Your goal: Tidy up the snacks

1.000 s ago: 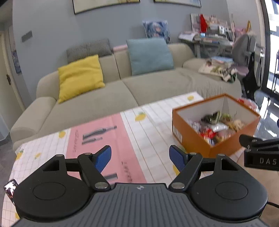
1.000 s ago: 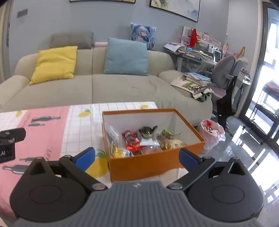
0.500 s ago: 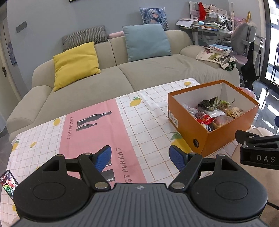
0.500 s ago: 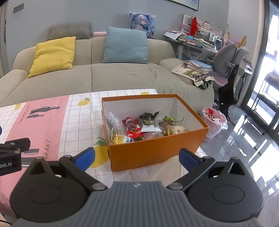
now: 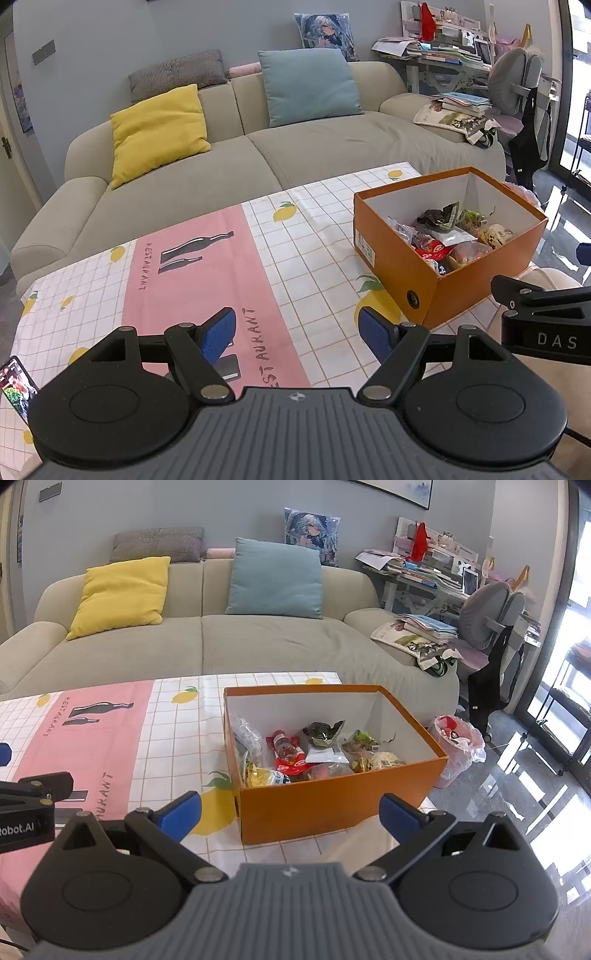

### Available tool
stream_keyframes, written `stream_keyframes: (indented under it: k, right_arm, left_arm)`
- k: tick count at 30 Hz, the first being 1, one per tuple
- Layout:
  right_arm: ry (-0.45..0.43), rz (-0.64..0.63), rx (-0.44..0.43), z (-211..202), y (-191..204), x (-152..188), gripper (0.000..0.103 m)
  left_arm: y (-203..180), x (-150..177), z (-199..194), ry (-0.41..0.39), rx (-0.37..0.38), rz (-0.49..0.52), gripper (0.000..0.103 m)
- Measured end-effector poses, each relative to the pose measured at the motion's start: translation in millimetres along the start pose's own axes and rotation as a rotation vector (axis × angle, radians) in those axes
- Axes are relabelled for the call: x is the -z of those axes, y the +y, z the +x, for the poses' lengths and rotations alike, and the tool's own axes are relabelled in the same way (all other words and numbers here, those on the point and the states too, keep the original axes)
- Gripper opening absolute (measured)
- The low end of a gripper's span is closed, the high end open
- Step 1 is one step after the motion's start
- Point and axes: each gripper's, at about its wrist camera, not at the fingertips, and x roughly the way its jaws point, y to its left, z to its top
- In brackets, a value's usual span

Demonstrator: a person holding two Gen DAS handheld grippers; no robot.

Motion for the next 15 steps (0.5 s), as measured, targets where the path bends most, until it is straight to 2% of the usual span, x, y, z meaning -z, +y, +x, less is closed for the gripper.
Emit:
stream_keyframes:
  k: [15]
  right_arm:
    - [0.004, -0.004, -0.001, 1.2, 0.9, 0.6, 0.100]
  left_arm:
    - [-1.6, 0.1, -1.0, 0.000, 0.002, -0.001, 0.088]
